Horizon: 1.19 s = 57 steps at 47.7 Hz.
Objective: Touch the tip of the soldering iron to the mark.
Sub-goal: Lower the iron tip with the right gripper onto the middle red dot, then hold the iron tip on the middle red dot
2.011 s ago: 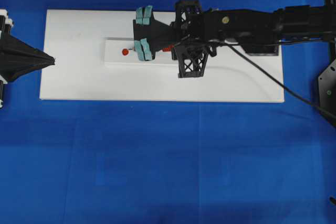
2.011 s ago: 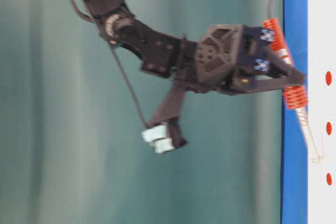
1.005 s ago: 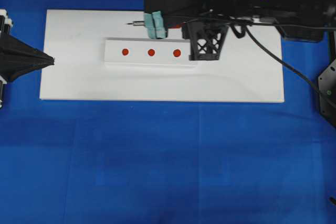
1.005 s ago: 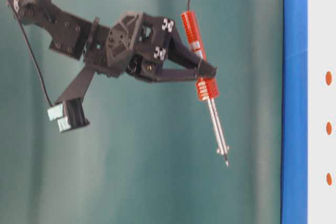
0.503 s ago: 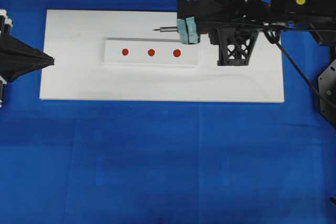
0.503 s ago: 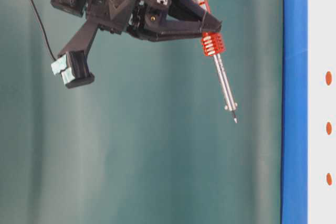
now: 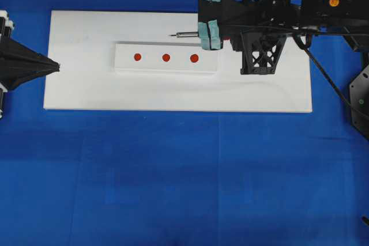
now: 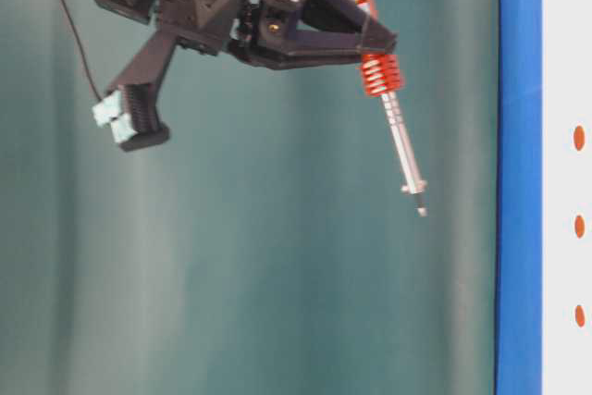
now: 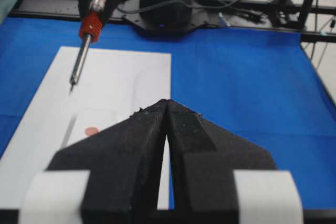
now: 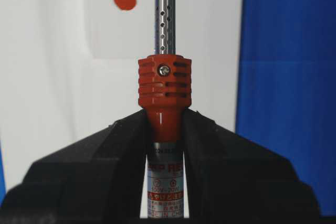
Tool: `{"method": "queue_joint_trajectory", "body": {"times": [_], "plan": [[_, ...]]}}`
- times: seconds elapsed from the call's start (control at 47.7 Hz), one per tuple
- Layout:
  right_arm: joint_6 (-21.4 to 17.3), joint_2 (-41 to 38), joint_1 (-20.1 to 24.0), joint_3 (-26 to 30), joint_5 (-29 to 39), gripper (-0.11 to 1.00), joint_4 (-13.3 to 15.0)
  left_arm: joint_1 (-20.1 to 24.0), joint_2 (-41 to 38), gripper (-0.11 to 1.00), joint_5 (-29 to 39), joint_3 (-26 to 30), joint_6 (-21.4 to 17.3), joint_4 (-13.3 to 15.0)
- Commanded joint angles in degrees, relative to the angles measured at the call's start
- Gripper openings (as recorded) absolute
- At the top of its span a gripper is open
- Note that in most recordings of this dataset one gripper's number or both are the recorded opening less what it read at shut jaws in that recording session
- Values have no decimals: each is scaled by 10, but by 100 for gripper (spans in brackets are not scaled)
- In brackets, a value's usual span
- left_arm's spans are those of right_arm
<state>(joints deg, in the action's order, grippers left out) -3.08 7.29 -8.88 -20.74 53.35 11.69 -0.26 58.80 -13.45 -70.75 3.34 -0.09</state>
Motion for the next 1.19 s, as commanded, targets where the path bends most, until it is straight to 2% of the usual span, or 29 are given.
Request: {"method": "queue_joint_trajectory", "body": {"times": [0.0,0.754,1.173], "plan": [[1,-4,2,2,-6,6,-6,0,-3,0,-4,5,0,-1],[2,-91,-1,-35,-105,6,-8,0,-3,0,-4,5,0,-1],[2,-106,-7,-37,-114,6,-8,0,-3,0,-3,5,0,-1]]}}
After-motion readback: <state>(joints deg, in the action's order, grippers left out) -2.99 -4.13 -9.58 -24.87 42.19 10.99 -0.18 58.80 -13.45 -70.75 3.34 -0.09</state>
